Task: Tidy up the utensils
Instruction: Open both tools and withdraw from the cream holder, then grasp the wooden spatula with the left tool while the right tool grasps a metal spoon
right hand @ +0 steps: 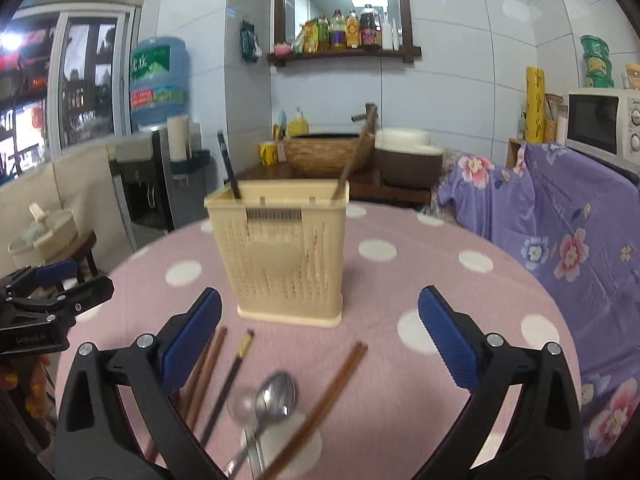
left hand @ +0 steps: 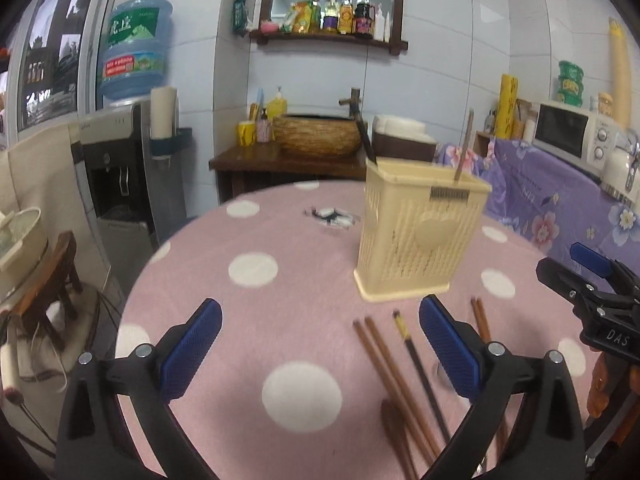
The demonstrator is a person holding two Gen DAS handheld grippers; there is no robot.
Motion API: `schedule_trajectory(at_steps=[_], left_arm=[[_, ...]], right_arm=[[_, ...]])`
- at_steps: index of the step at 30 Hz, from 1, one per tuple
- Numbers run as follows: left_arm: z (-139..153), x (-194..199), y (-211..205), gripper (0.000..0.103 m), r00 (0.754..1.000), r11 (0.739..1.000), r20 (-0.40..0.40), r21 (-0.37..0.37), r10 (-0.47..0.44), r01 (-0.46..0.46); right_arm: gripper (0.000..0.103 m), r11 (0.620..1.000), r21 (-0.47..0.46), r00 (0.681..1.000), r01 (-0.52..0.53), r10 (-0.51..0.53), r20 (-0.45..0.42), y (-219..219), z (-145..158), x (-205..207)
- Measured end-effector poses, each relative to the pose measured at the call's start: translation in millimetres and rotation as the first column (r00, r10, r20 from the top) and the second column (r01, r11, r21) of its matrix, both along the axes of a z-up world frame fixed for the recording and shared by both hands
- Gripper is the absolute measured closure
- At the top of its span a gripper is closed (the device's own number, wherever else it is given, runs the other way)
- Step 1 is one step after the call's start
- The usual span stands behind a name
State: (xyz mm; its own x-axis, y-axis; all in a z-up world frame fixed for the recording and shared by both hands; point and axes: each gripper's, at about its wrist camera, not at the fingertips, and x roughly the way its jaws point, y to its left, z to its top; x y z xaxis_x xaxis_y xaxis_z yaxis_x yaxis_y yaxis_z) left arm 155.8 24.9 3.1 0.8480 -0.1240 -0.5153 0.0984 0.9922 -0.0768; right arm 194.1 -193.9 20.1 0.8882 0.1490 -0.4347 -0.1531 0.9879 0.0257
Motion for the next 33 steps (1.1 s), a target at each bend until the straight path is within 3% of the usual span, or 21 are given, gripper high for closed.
schedule_trajectory(at_steps=[6,11,16,22,26,33], left_arm=[[-32,-17,-10,0.005,0.992,0.999,-0.117,0.031,-0.035,0.039],[-46,-27,-21,0.035,0.974,0.996,-0.209,-0.001,-0.084,0.085],[-61,-25,-37,0.055,0.948,0.992,-0.291,-0.032,-0.125,0.121],[-75,-20,-47,0.071,0.931,0.993,-0.345,-0.016,-0.119,0.121],[-75,-17,-50,0.081,0.932,0.993,-0.345,0.003,-0.110,0.118],[-74,-4,-45,0.085,0.928,0.992,-0.353,0.003,-0.118,0.127]], right_arm=[[0.006,0.999,-0.045,0.997,0.030,-0.033,-0.069,-1,-34,-24],[0.009,0.997,-0.055,0.993,0.047,-0.053,-0.101,-9,-46,-36],[0.013,0.996,-0.070,0.992,0.054,-0.062,-0.114,-9,-48,-39],[0.016,0.996,-0.071,0.990,0.048,-0.057,-0.126,-10,-47,-38],[0.019,0.997,-0.068,0.988,0.048,-0.057,-0.142,-10,-49,-36],[0.027,0.999,-0.042,0.977,0.015,-0.024,-0.212,-5,-52,-23]])
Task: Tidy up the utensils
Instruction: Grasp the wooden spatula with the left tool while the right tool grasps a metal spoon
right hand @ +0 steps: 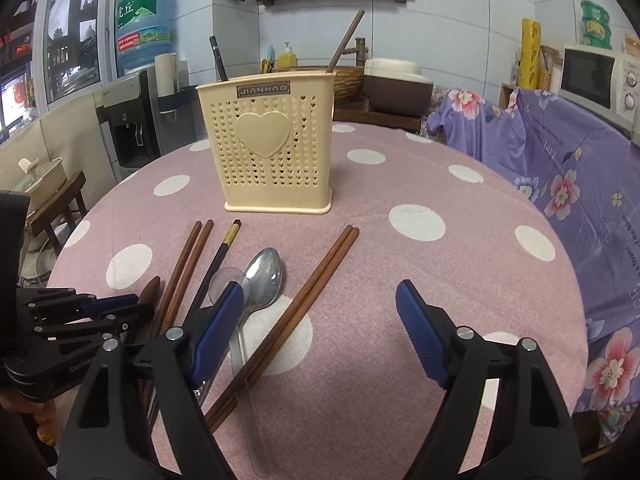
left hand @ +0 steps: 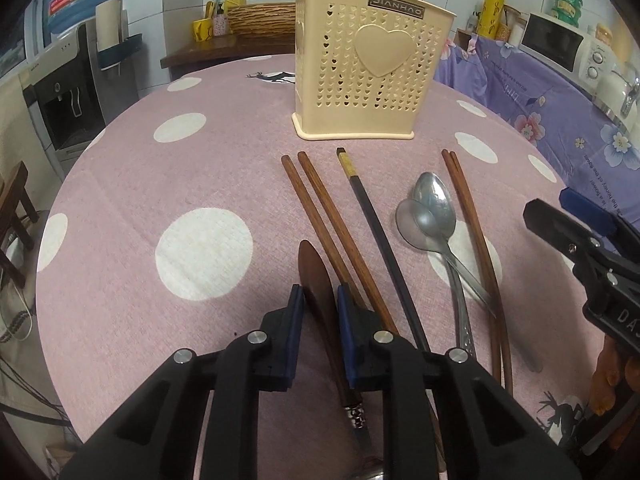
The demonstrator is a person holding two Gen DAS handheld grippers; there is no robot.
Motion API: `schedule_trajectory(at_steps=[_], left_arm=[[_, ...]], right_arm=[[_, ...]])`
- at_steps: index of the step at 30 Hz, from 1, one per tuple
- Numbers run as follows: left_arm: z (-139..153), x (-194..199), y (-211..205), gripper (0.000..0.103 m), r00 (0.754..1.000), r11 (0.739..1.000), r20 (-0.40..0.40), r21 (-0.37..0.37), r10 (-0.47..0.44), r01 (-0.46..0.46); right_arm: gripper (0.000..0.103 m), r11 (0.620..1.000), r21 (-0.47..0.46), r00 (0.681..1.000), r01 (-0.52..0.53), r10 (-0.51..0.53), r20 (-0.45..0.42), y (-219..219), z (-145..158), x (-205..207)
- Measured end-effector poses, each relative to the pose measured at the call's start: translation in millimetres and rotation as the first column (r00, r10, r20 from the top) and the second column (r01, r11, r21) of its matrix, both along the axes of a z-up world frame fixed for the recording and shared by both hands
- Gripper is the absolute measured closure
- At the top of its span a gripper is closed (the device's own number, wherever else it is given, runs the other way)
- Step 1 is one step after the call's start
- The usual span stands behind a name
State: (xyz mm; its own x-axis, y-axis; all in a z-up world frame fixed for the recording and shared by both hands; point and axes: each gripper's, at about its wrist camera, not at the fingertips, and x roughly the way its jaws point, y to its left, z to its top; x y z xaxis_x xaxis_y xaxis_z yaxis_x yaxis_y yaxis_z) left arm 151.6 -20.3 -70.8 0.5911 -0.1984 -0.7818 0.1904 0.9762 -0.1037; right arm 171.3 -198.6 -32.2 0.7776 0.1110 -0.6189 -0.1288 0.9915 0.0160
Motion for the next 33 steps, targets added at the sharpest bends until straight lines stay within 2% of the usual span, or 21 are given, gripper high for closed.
schedule_trajectory(at_steps=[3,5,10,15,21,25,33], left_arm=[[0,7,7,0.087,1.000,1.000,-0.011,-0.025,0.007,-0.007],[-1,9,10,0.087,1.000,1.000,-0.011,-0.025,0.017,-0.017],[-1,8,16,0.087,1.000,0.999,-0.013,-0.041,0.019,-0.020],[-1,9,17,0.087,1.000,0.999,-0.014,-0.044,0.017,-0.017],[-1,9,18,0.087,1.000,0.999,-0.014,-0.048,0.015,-0.016],[-1,9,19,0.087,1.000,0.998,-0.016,-0.054,0.014,-0.015],[-1,10,20,0.087,1.000,0.998,-0.020,-0.054,0.014,-0.015]], right_arm=[[0.031,0.994,0.016,0.994,-0.104,0.104,-0.032,14,-1,5],[0.033,0.980,0.037,0.978,-0.195,0.198,-0.073,28,-4,11],[0.037,0.961,-0.023,0.951,-0.275,0.268,-0.152,52,-19,31],[0.043,0.950,-0.084,0.938,-0.302,0.280,-0.203,67,-30,44],[0.049,0.948,-0.112,0.932,-0.297,0.263,-0.250,72,-41,57],[0.052,0.949,-0.104,0.931,-0.298,0.264,-0.253,73,-42,59],[0.068,0.954,-0.059,0.926,-0.295,0.270,-0.263,69,-41,64]])
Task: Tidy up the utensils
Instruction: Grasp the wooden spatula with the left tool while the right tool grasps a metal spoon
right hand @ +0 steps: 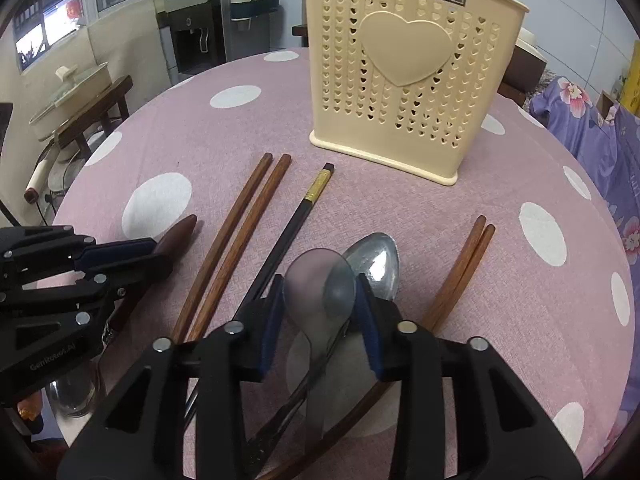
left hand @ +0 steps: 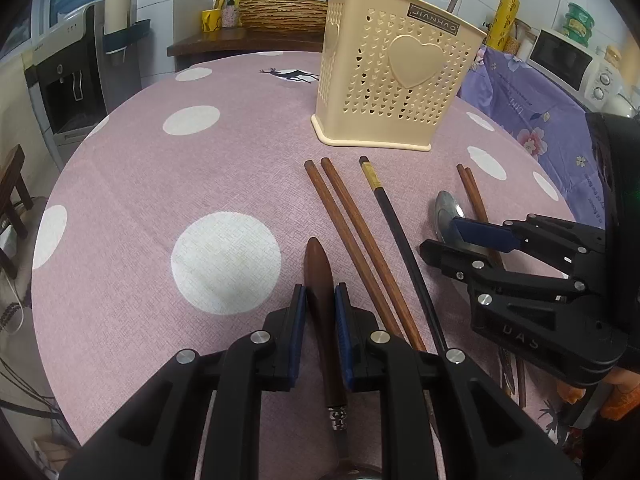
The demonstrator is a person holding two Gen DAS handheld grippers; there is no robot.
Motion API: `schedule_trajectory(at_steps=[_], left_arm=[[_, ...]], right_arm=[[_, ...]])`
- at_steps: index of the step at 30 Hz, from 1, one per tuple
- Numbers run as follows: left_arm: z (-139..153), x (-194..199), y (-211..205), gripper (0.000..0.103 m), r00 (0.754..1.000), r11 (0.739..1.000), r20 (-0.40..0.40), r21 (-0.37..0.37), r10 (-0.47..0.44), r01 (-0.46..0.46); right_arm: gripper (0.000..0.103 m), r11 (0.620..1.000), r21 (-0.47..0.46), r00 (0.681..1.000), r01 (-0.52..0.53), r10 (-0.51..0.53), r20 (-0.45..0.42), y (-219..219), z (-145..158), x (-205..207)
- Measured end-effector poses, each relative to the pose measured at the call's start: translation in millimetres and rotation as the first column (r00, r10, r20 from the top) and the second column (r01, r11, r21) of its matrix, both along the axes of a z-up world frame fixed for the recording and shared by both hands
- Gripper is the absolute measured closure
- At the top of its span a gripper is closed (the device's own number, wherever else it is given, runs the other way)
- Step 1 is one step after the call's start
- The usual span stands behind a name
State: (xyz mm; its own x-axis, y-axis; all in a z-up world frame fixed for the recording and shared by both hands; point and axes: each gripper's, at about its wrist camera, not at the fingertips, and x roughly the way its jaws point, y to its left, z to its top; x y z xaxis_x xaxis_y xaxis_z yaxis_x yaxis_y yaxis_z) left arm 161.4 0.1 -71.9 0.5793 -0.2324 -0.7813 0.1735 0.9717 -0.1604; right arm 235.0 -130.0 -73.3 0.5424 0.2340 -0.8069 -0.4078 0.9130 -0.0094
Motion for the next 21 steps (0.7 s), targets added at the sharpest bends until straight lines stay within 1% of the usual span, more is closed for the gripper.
schedule_trajectory(at_steps=[3,9,12,15,17,19,21], left_arm=[[0,0,0,0.087,1.000,1.000,0.000,0.002,-0.001,0.001],[0,0,1,0.087,1.000,1.000,0.000,0.001,-0.001,0.001],[0,0,1,0.087,1.000,1.000,-0.002,-0.002,-0.001,0.001],[0,0,0,0.087,1.000,1.000,-0.002,0.000,-0.002,0.002],[0,0,0,0.087,1.000,1.000,-0.002,0.000,0.000,0.000],[0,0,0,0.087,1.000,1.000,-0.001,0.002,0.000,0.000],[0,1,1,0.087,1.000,1.000,-0.002,0.002,-0.001,0.001]], right_arm=[[0.068,0.998,0.059,1.000,-0.003,0.004,-0.015,-5,3,0],[0.068,0.999,0.050,1.000,-0.011,0.012,-0.011,-3,3,-1],[0.068,0.997,0.078,1.000,-0.001,0.000,0.005,-6,10,-3],[0.068,0.992,0.129,0.999,0.010,-0.016,0.047,-13,25,-8],[0.069,0.984,0.175,0.995,0.024,-0.039,0.088,-21,41,-15],[0.077,0.978,0.206,0.990,0.027,-0.055,0.131,-30,58,-23],[0.080,0.973,0.228,0.984,0.030,-0.069,0.163,-37,72,-32]])
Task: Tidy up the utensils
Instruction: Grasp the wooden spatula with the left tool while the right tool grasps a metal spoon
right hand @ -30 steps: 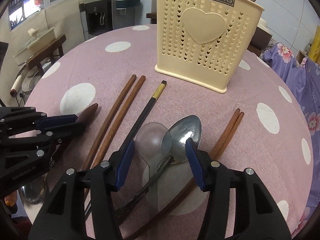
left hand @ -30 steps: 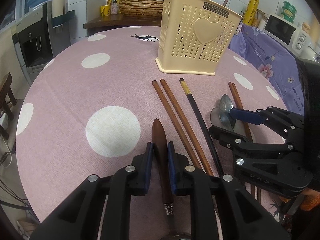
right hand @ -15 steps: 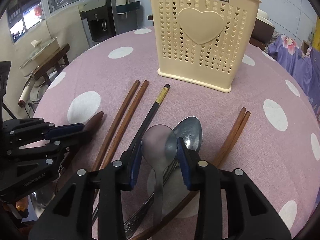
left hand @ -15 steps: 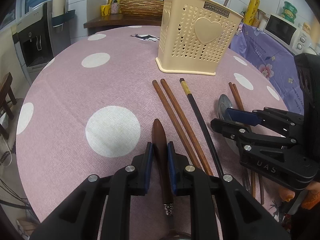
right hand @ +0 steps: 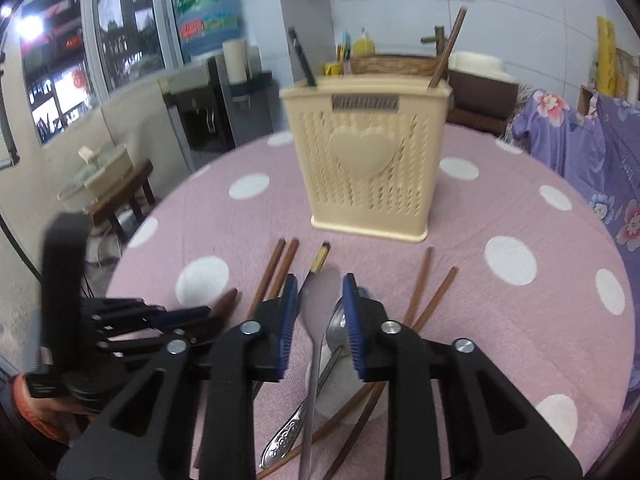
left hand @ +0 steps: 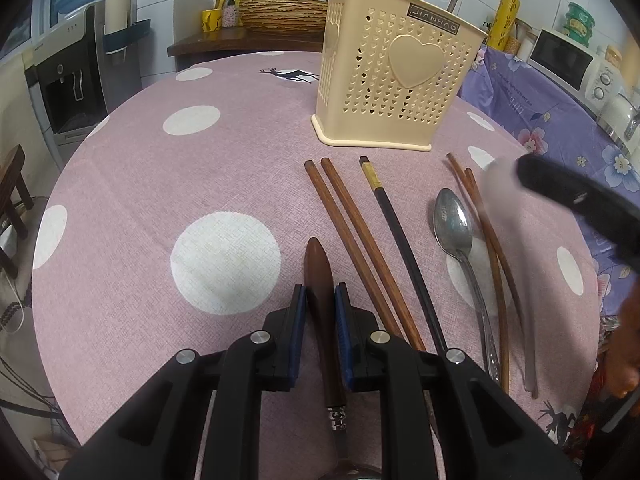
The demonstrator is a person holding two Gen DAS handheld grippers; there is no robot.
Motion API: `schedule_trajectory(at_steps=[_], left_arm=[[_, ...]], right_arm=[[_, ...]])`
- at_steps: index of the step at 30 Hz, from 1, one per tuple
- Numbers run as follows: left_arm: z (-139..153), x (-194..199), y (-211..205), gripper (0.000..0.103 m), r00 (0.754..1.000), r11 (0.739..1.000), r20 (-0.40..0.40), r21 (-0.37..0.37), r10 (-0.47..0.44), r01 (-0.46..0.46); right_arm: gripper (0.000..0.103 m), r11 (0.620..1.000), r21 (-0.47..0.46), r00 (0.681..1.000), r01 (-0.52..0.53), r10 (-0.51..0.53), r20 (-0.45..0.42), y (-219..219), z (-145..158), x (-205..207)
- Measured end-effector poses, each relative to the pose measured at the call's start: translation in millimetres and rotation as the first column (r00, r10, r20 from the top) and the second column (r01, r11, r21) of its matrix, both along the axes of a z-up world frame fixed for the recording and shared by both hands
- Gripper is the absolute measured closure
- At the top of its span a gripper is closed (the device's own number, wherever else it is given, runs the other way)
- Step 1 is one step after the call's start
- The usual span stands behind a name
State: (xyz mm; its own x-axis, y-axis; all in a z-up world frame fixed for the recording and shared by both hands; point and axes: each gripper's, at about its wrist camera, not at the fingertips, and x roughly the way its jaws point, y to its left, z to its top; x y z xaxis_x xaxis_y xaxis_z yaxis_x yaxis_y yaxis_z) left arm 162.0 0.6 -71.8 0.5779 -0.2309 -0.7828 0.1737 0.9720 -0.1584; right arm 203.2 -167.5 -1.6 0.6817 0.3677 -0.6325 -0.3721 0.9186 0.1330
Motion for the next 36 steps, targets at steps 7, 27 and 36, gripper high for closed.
schedule_trajectory(at_steps=[7,27,36], left_arm=[[-1,0,0,0.087,1.000,1.000,0.001,0.003,0.001,-0.001],[-1,1,0,0.087,1.000,1.000,0.003,-0.003,-0.005,0.005],[-1,0,1,0.087,1.000,1.000,0.004,-0.002,-0.009,0.009]], right_arm=[[0.086,1.000,-0.009,1.000,0.001,-0.001,-0.002,-8,5,-1],[0.059,0.976,-0.218,0.982,-0.024,-0.018,-0.187,33,-72,21],[0.066,0.977,-0.212,0.982,0.001,-0.041,-0.186,33,-72,28]])
